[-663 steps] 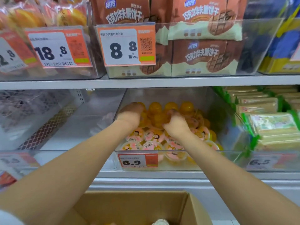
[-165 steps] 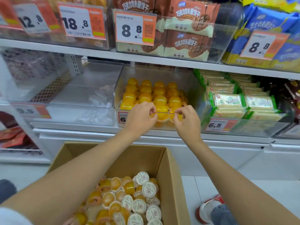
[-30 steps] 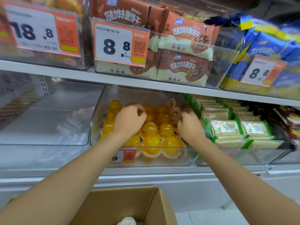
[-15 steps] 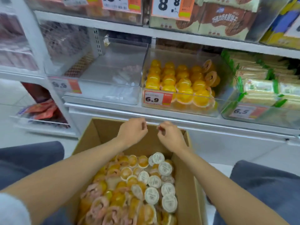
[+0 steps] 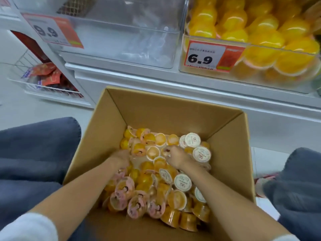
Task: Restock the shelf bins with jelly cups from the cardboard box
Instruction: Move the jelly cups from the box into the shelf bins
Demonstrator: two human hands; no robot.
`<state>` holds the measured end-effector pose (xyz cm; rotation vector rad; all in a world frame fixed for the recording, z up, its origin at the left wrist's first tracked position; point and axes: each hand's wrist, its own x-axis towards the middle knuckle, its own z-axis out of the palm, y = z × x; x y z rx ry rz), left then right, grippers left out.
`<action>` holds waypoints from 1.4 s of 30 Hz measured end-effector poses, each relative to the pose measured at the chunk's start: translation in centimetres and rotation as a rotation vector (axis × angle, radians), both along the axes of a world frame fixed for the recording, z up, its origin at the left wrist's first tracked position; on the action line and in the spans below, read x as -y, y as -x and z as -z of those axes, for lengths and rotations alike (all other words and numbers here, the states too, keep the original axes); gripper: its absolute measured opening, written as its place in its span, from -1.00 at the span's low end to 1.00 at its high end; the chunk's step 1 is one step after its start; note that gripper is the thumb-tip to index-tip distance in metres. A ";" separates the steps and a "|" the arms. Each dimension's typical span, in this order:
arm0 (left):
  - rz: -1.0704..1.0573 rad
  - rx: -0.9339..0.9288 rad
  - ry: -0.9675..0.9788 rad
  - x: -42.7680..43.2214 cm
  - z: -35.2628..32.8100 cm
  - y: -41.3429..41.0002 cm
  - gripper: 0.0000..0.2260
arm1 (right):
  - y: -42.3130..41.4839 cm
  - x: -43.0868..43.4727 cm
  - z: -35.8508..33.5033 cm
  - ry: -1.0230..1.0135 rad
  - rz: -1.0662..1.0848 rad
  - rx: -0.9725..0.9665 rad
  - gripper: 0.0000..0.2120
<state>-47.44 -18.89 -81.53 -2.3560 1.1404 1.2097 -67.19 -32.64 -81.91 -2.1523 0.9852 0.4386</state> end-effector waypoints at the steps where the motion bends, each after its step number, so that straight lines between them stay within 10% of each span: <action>1: -0.014 -0.026 0.011 -0.5 0.9 -0.2 -0.81 | -1.0 -0.2 0.6 0.012 -0.033 0.000 -0.62; 10: -0.392 0.041 0.345 -1.1 5.4 -1.8 -0.15 | -8.9 -0.7 4.5 0.101 -0.155 -0.008 -0.23; 20: -0.416 0.241 0.203 4.0 6.4 -1.2 -0.65 | -10.1 0.3 6.1 0.274 -0.163 0.021 -0.37; 26: -0.304 0.219 0.218 4.3 4.9 -1.4 -0.56 | -6.6 0.6 3.2 0.253 0.002 0.308 -0.62; 42: -0.046 0.066 1.239 14.9 -24.5 10.4 -0.51 | 7.1 7.7 -24.5 0.683 0.435 0.881 -0.74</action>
